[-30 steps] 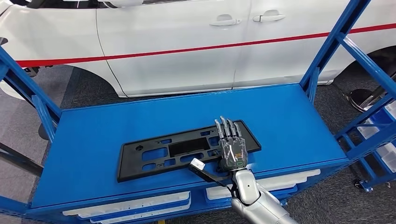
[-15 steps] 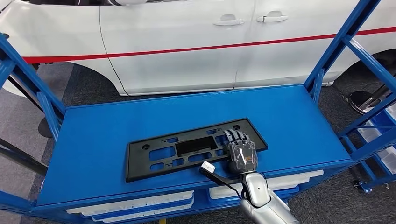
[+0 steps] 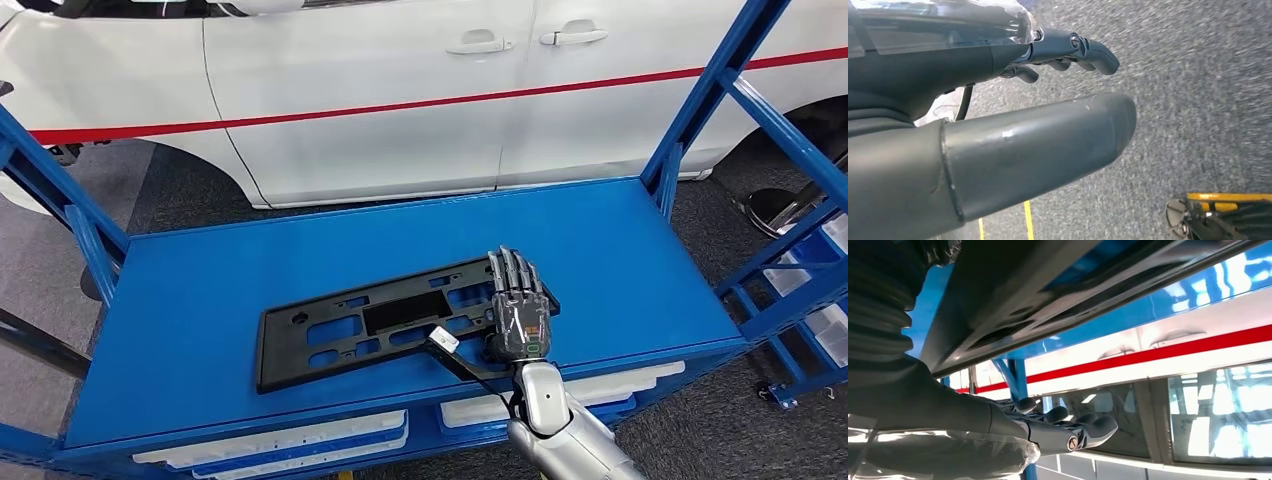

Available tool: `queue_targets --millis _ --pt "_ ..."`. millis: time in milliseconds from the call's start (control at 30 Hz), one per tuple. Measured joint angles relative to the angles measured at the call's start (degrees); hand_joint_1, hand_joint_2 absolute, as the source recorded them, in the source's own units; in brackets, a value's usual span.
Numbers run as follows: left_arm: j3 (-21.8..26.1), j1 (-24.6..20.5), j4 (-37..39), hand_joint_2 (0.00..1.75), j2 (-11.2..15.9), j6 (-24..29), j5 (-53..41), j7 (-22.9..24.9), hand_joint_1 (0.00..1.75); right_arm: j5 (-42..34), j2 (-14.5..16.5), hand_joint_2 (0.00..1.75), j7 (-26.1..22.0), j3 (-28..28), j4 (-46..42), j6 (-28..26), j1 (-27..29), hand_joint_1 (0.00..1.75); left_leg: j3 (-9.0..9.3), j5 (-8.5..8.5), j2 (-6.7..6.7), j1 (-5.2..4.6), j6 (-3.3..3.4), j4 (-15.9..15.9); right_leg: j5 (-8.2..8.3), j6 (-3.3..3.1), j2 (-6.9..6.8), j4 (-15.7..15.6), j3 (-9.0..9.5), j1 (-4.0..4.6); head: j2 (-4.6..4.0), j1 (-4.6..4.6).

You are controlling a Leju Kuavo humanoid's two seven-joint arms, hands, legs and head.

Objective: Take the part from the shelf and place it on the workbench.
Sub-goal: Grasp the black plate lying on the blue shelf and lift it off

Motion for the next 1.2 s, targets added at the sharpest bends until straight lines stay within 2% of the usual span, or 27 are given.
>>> queue_targets --millis 33,100,167,233,300,333,367,400,433,500,533,633,700,767,800,833,867,900,967,1033,1133,1200 --pt "0.01 -0.05 0.00 0.00 0.00 -0.01 -0.06 0.00 0.00 0.00 -0.12 1.75 0.60 0.85 0.00 0.00 -0.25 0.00 0.46 0.01 -0.03 -0.09 0.27 -1.10 -0.04 0.29 0.12 0.14 -0.12 0.12 0.00 0.01" --pt "0.03 -0.12 0.00 0.00 -0.01 -0.02 -0.19 0.02 0.00 0.01 -0.41 1.75 1.79 2.78 0.00 -0.01 -0.75 0.00 0.48 0.19 -0.05 -0.18 0.99 -1.29 0.08 0.89 0.29 0.06 -0.23 0.16 0.00 0.02" --pt "0.05 -0.14 0.00 0.00 -0.03 -0.03 -0.33 0.04 0.00 0.00 -0.79 1.75 2.48 4.52 0.01 -0.01 -1.11 0.00 0.55 0.60 0.07 -0.04 1.76 -1.69 -0.75 1.53 0.22 1.01 -0.64 0.02 0.00 0.03" --pt "0.08 -0.15 0.00 0.00 -0.05 -0.04 -0.50 0.05 0.00 0.00 -1.03 1.75 3.07 6.12 0.07 0.00 -1.44 0.00 0.40 0.86 0.17 0.09 2.27 -1.93 -3.93 2.04 0.08 6.07 -2.97 -0.14 0.00 0.03" --pt "0.16 -0.12 0.00 0.00 -0.05 -0.04 -0.67 0.08 0.00 0.01 -1.06 1.75 4.24 8.30 0.25 0.00 -2.05 0.00 0.12 0.91 0.20 0.05 2.41 -1.88 -7.34 2.33 0.06 13.85 -6.71 -0.25 -0.01 0.02" --pt "0.21 -0.11 0.00 0.00 -0.05 -0.04 -0.74 0.09 0.00 0.01 -1.07 1.75 4.91 9.64 0.39 0.00 -2.48 0.00 0.09 0.91 0.22 0.03 2.41 -1.85 -7.63 2.37 0.05 15.92 -7.73 -0.29 -0.01 0.02" --pt "0.26 -0.11 0.00 0.00 -0.05 -0.05 -0.79 0.10 0.00 0.01 -1.08 1.75 5.53 10.94 0.54 0.00 -2.96 0.00 0.15 0.89 0.23 0.03 2.39 -1.82 -6.84 2.33 0.04 16.01 -7.77 -0.32 -0.01 0.03" --pt "0.29 -0.12 0.00 0.00 -0.07 -0.05 -0.83 0.11 0.00 0.01 -1.13 1.75 5.99 12.18 0.67 0.00 -3.43 0.00 0.28 0.84 0.22 0.04 2.32 -1.81 -4.95 2.19 0.03 13.45 -6.52 -0.33 -0.01 0.03" --pt "0.31 -0.13 0.00 0.00 -0.11 -0.07 -0.87 0.11 0.00 0.01 -1.18 1.75 6.25 13.22 0.76 0.00 -3.85 0.00 0.44 0.77 0.20 0.05 2.22 -1.80 -2.73 1.95 0.04 9.19 -4.47 -0.32 0.00 0.04" --pt "0.32 -0.18 0.00 0.00 -0.24 -0.09 -0.88 0.11 0.00 0.01 -1.25 1.75 6.44 14.73 0.90 0.00 -4.52 0.00 0.54 0.64 0.16 -0.14 1.75 -1.74 -0.18 1.38 0.06 2.02 -1.12 -0.05 -0.01 0.02" --pt "0.33 -0.20 0.00 0.00 -0.29 -0.10 -0.90 0.11 0.00 0.01 -1.26 1.75 6.50 15.37 0.96 0.00 -4.80 0.00 0.52 0.62 0.15 -0.22 1.47 -1.75 0.11 1.12 0.08 0.36 -0.43 0.11 -0.01 0.02" --pt "0.39 -0.24 0.00 0.00 -0.33 -0.13 -0.99 0.10 0.00 0.01 -1.22 1.75 6.90 17.41 1.11 0.00 -5.65 0.01 0.58 0.54 0.13 -0.23 0.47 -1.82 0.17 0.30 0.05 -0.21 -0.30 0.15 0.00 0.01" --pt "0.43 -0.30 0.00 0.00 -0.37 -0.13 -1.19 0.09 0.00 0.01 -1.08 1.75 7.62 19.07 1.30 0.00 -6.40 0.83 -0.44 -1.21 0.12 -0.15 -0.07 0.60 0.44 -0.53 -0.16 -0.65 -0.09 -0.11 -0.01 0.00" --pt "0.52 -0.31 0.00 0.00 -0.39 -0.13 -1.38 0.09 0.00 0.01 -0.89 1.75 8.04 20.73 1.74 0.00 -6.92 1.69 -3.65 -4.80 0.11 -0.10 -0.38 7.40 0.53 -1.03 -0.37 -0.74 -0.12 -0.04 -0.02 -0.01" --pt "0.64 -0.26 0.00 0.00 -0.40 -0.13 -1.43 0.09 0.00 0.01 -0.77 1.75 7.85 21.31 2.06 0.00 -6.99 1.72 -5.52 -6.33 0.12 -0.09 -0.50 11.26 0.53 -1.14 -0.40 -0.70 -0.19 0.06 -0.01 -0.01" --pt "0.78 -0.18 0.00 0.00 -0.40 -0.13 -1.48 0.09 0.00 0.01 -0.62 1.75 7.39 21.62 2.40 0.00 -6.95 1.75 -6.84 -6.98 0.12 -0.08 -0.56 13.96 0.50 -1.20 -0.40 -0.66 -0.21 0.14 -0.01 -0.01" --pt "0.94 -0.11 0.00 0.00 -0.40 -0.13 -1.51 0.10 0.00 0.01 -0.44 1.75 6.72 21.73 2.81 0.00 -6.89 1.75 -7.23 -6.49 0.12 -0.08 -0.55 14.63 0.46 -1.25 -0.36 -0.57 -0.21 0.21 -0.01 -0.01" --pt "1.09 -0.08 0.00 0.00 -0.41 -0.13 -1.57 0.10 0.00 -0.03 -0.30 1.75 5.92 21.70 3.26 0.00 -6.86 1.75 -6.49 -4.92 0.12 -0.09 -0.47 12.95 0.41 -1.26 -0.29 -0.45 -0.19 0.24 0.00 -0.01" --pt "1.31 -0.16 0.00 0.00 -0.42 -0.13 -1.76 0.10 0.00 -0.33 -0.10 1.75 3.66 21.17 4.25 0.00 -6.84 1.75 -2.85 -0.98 0.14 -0.16 -0.03 5.12 0.17 -1.06 -0.17 -0.03 -0.21 0.32 0.00 -0.01" --pt "1.42 -0.34 0.00 0.00 -0.42 -0.13 -1.90 0.09 0.00 -0.44 0.02 1.75 1.81 20.14 5.06 0.00 -6.76 1.75 -0.33 0.62 0.10 -0.39 0.53 -0.43 -0.06 -0.58 -0.10 0.37 -0.45 0.50 0.00 0.00" --pt "1.52 -0.34 0.00 0.00 -0.46 -0.14 -1.92 0.09 0.00 -0.15 0.21 1.75 0.66 18.57 5.79 0.00 -6.36 1.75 -0.09 0.86 0.03 -0.46 1.31 -1.52 0.01 0.29 -0.08 0.33 -0.60 0.51 -0.01 0.00" --pt "1.61 -0.31 0.00 0.00 -0.54 -0.15 -1.91 0.09 0.00 -0.14 0.25 1.75 0.08 17.37 6.12 -0.01 -5.96 1.75 0.01 1.35 0.10 -0.15 2.02 -2.08 -1.43 0.97 -0.05 2.12 -1.37 0.40 -0.01 0.01"
